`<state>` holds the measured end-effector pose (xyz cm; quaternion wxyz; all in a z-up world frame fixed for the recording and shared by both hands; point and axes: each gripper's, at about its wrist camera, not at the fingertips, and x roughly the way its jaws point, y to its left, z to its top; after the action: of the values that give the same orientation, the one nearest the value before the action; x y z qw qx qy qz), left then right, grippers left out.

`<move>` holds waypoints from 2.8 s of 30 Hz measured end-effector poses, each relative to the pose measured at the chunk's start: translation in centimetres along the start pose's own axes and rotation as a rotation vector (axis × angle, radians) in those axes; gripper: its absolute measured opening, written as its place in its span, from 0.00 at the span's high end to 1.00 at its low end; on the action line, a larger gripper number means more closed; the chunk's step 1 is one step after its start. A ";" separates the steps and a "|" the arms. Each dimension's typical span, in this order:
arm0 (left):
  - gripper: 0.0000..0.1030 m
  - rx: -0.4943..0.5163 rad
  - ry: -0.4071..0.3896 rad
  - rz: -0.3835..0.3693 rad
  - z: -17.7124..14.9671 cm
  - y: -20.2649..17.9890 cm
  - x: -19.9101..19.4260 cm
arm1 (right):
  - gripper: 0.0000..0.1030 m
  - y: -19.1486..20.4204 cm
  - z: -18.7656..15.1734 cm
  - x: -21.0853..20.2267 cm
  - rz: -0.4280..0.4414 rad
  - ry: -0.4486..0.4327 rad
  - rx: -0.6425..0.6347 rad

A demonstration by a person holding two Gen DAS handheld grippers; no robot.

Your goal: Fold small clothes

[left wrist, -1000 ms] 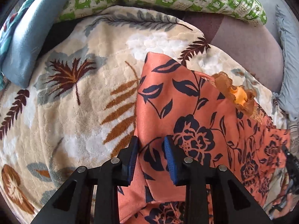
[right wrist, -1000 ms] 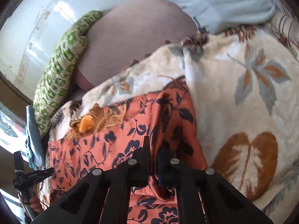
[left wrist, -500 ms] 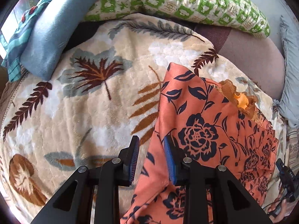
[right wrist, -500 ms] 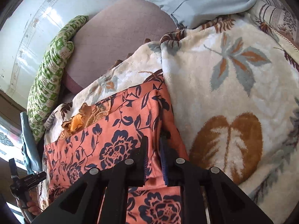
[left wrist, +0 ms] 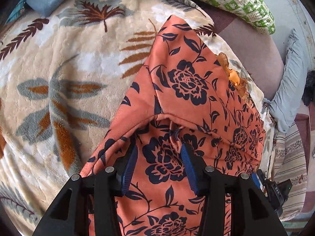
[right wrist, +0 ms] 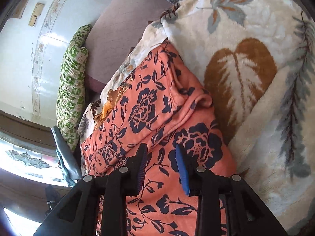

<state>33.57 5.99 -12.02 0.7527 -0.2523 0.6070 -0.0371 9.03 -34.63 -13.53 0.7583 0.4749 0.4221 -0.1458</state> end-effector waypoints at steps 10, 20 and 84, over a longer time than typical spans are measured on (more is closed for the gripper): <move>0.61 0.073 -0.001 0.068 -0.9 1.2 -2.0 | 0.69 -1.4 -1.7 -2.2 -0.010 0.016 -0.014; 0.47 0.295 -0.067 0.168 -7.8 6.2 -9.7 | 0.61 -5.3 -5.6 -11.7 -0.175 -0.038 -0.140; 0.62 0.523 -0.029 0.345 -20.9 5.9 -8.9 | 0.94 -6.3 -14.8 -12.4 -0.291 0.078 -0.401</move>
<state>10.25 7.33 -9.37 0.7958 0.0564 0.5999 -0.0601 -9.75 -27.62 -10.49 0.7915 0.2543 0.5355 -0.1485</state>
